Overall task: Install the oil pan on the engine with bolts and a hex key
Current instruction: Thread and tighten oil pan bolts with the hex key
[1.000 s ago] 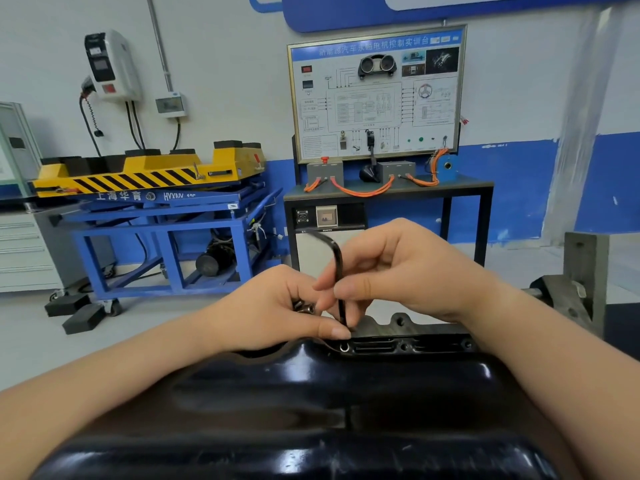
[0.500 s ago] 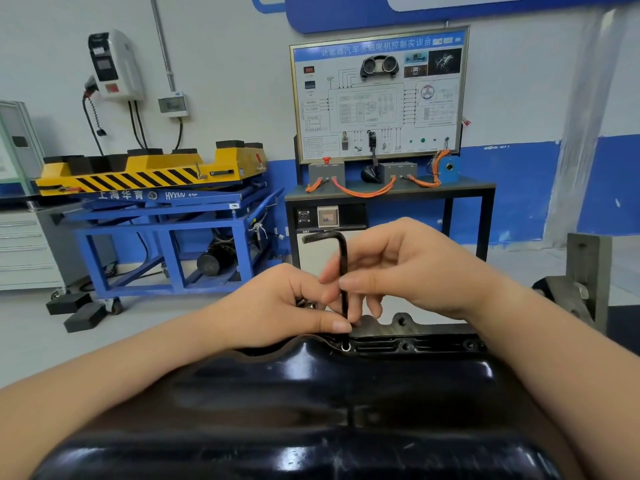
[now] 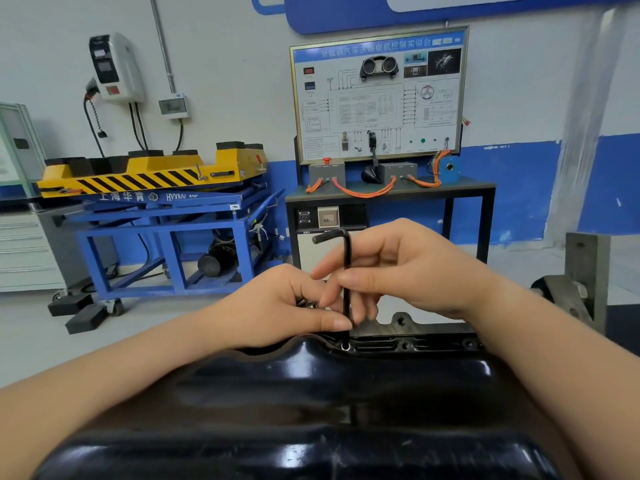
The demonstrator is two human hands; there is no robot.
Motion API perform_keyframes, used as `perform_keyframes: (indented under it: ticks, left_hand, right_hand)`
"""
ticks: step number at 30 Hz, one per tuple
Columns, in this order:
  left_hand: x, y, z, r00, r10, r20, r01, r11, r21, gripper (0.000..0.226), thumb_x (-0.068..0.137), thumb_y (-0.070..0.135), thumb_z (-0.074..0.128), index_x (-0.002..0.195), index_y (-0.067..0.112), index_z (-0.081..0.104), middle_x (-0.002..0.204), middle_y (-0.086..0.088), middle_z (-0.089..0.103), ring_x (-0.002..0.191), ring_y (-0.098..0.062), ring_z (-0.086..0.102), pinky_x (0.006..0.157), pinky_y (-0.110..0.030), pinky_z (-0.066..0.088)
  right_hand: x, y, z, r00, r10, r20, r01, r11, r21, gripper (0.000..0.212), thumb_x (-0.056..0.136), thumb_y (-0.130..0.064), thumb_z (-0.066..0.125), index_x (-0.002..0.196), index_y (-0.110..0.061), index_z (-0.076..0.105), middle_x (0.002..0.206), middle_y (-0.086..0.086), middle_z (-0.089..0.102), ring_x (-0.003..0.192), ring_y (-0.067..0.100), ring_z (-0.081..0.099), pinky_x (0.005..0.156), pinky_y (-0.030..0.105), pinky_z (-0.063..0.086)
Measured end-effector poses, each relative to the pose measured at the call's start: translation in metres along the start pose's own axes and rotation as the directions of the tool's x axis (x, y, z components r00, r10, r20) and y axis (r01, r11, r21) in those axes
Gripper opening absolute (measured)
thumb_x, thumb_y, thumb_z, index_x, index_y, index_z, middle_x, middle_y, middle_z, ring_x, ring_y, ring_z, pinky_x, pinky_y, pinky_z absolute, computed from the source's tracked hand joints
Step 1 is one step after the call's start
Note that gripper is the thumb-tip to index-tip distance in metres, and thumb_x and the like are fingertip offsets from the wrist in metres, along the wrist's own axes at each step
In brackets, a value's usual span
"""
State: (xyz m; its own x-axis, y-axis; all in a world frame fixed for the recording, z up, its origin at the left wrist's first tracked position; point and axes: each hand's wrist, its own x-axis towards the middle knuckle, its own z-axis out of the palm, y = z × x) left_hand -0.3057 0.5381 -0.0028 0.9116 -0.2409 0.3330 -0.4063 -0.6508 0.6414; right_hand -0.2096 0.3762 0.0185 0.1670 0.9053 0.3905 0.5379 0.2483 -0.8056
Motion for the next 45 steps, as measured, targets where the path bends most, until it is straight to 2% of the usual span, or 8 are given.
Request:
perform_keyframes:
  ticks: [8,13,19,23,29,35,38,45]
  left_hand:
    - [0.0028,0.004,-0.0022,1.0,0.023,0.011,-0.023,1.0,-0.011,0.023,0.073,0.029,0.072,0.066,0.05,0.067,0.058,0.008,0.057,0.057,-0.036,0.046,0.056,-0.031,0.041]
    - [0.0007,-0.0002,-0.0003,1.0,0.015,0.015,-0.014,0.998,-0.055,0.025,0.077,0.017,0.068,0.064,0.037,0.065,0.062,0.019,0.061,0.06,0.003,0.054,0.067,-0.009,0.042]
    - [0.0012,-0.0016,-0.0016,1.0,0.009,-0.009,-0.009,1.0,-0.004,0.029,0.077,0.026,0.069,0.061,0.049,0.064,0.061,-0.014,0.055,0.059,-0.012,0.048,0.065,-0.023,0.043]
    - [0.0014,0.0,-0.0024,1.0,0.018,-0.003,-0.019,0.999,-0.041,0.021,0.07,0.029,0.07,0.063,0.048,0.067,0.056,0.007,0.056,0.055,-0.005,0.048,0.06,-0.015,0.043]
    - [0.0002,-0.0024,-0.001,1.0,0.006,0.001,-0.006,0.999,-0.053,0.009,0.077,0.019,0.068,0.07,0.025,0.069,0.065,0.014,0.064,0.063,0.002,0.054,0.069,-0.011,0.043]
    - [0.0005,-0.0008,-0.0022,0.999,-0.041,-0.029,0.04,0.998,-0.058,0.006,0.073,0.026,0.069,0.072,0.021,0.073,0.075,-0.03,0.061,0.067,-0.041,0.054,0.073,-0.049,0.048]
    - [0.0014,0.0016,-0.0026,0.999,-0.018,-0.034,0.016,0.998,-0.06,0.017,0.071,0.025,0.072,0.065,0.041,0.07,0.064,-0.014,0.061,0.06,-0.031,0.049,0.064,-0.042,0.046]
    - [0.0005,-0.0007,-0.0005,1.0,-0.029,0.008,0.03,0.996,-0.086,0.034,0.079,0.004,0.067,0.054,0.026,0.06,0.056,0.018,0.056,0.056,0.005,0.049,0.066,-0.01,0.041]
  right_hand:
    - [0.0041,0.0,0.0037,0.998,0.026,-0.052,-0.028,0.999,-0.039,0.033,0.063,-0.019,0.071,0.079,0.008,0.063,0.069,0.016,0.065,0.051,0.012,0.063,0.056,0.024,0.056]
    - [0.001,0.0005,0.0002,1.0,0.018,0.016,-0.019,0.998,0.064,0.019,0.078,-0.014,0.061,0.096,-0.012,0.068,0.084,0.011,0.071,0.059,0.014,0.064,0.062,0.027,0.057]
    - [0.002,0.0011,0.0003,0.999,0.015,-0.046,-0.016,1.0,-0.025,0.009,0.081,0.0,0.064,0.085,-0.006,0.07,0.075,0.007,0.073,0.055,0.012,0.063,0.058,0.024,0.055]
    - [0.006,0.0029,0.003,0.995,0.018,-0.097,-0.025,0.997,-0.072,0.046,0.062,-0.019,0.073,0.086,0.017,0.057,0.076,0.03,0.065,0.055,0.017,0.062,0.06,0.031,0.056]
    - [0.001,0.0004,-0.0008,1.0,0.003,-0.011,-0.003,1.0,0.006,0.018,0.085,-0.002,0.058,0.094,-0.014,0.067,0.075,0.008,0.07,0.059,0.01,0.063,0.062,0.025,0.055]
    - [0.0035,0.0001,-0.0001,0.996,-0.019,-0.09,0.015,0.999,-0.045,0.01,0.076,-0.004,0.07,0.082,0.003,0.067,0.071,0.015,0.07,0.053,0.011,0.06,0.059,0.023,0.054]
    - [0.0053,0.0029,0.0015,0.994,0.02,-0.105,-0.025,0.999,-0.041,0.046,0.061,-0.018,0.072,0.086,0.017,0.056,0.076,0.029,0.065,0.053,0.018,0.059,0.06,0.03,0.054]
    - [-0.0007,-0.0019,-0.0018,1.0,0.012,0.014,-0.012,0.999,-0.035,0.024,0.087,0.003,0.057,0.092,-0.017,0.069,0.084,0.002,0.074,0.063,0.01,0.065,0.065,0.025,0.055]
